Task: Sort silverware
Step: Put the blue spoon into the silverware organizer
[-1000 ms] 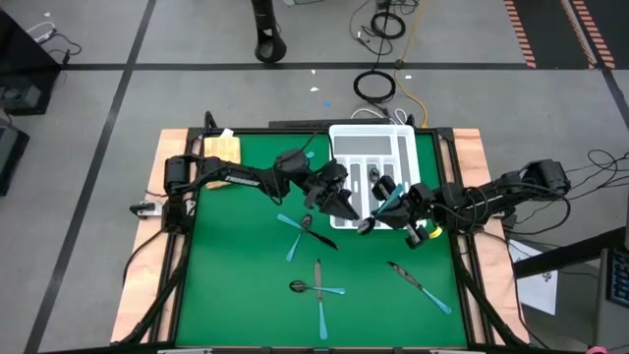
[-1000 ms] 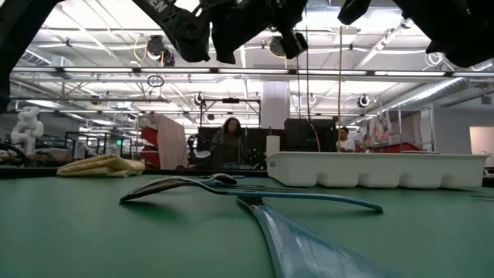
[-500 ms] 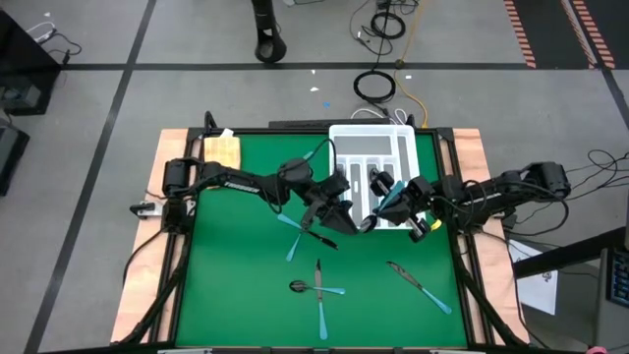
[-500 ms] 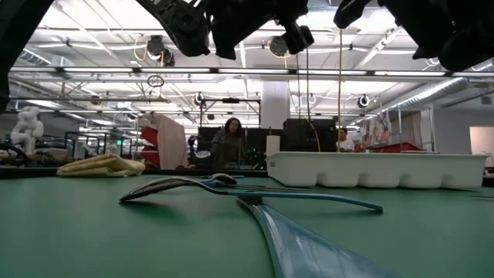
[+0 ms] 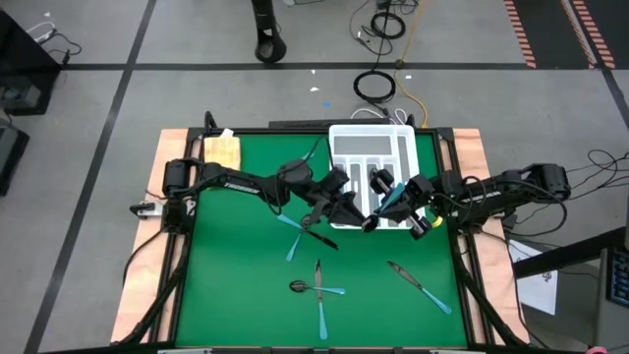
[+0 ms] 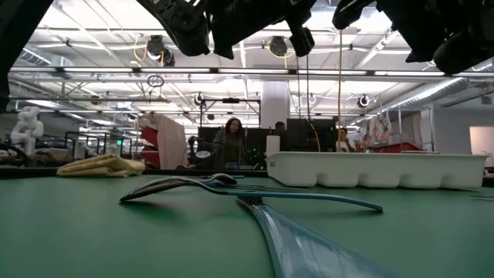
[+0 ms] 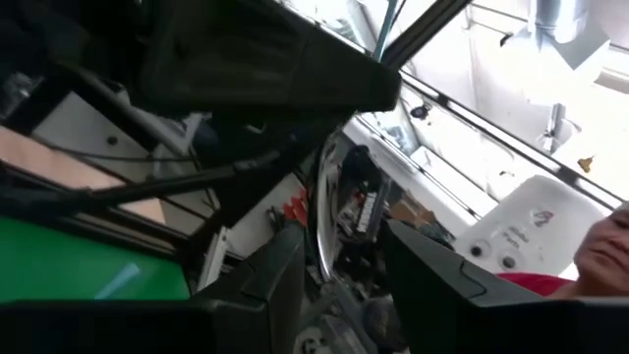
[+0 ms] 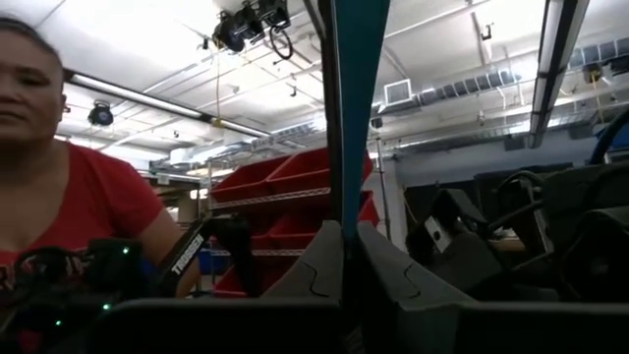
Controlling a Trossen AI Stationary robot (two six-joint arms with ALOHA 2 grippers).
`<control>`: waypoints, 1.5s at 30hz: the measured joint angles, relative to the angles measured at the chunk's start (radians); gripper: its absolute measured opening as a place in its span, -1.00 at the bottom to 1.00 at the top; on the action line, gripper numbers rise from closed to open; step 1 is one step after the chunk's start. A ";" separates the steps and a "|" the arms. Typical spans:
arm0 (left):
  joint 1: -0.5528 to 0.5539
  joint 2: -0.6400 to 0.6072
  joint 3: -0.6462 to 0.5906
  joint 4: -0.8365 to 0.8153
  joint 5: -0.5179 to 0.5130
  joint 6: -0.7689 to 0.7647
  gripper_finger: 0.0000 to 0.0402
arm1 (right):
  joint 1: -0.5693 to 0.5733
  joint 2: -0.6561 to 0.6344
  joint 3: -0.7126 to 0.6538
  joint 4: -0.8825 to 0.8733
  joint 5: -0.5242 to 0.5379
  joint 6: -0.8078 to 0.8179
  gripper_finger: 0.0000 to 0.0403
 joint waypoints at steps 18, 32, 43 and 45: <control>-0.041 0.000 0.000 0.020 -0.033 0.066 -0.28 | -0.059 0.037 0.093 -0.061 -0.149 0.024 -1.00; -0.038 0.000 0.000 0.020 -0.007 0.064 -0.39 | -0.062 0.173 0.148 0.033 -0.204 0.080 -1.00; -0.010 0.000 0.000 0.018 -0.004 0.071 -0.73 | -0.079 0.147 0.148 0.035 -0.227 0.122 -1.00; -0.006 0.000 0.000 0.018 -0.008 0.083 -0.81 | -0.079 0.147 0.148 0.035 -0.225 0.120 -1.00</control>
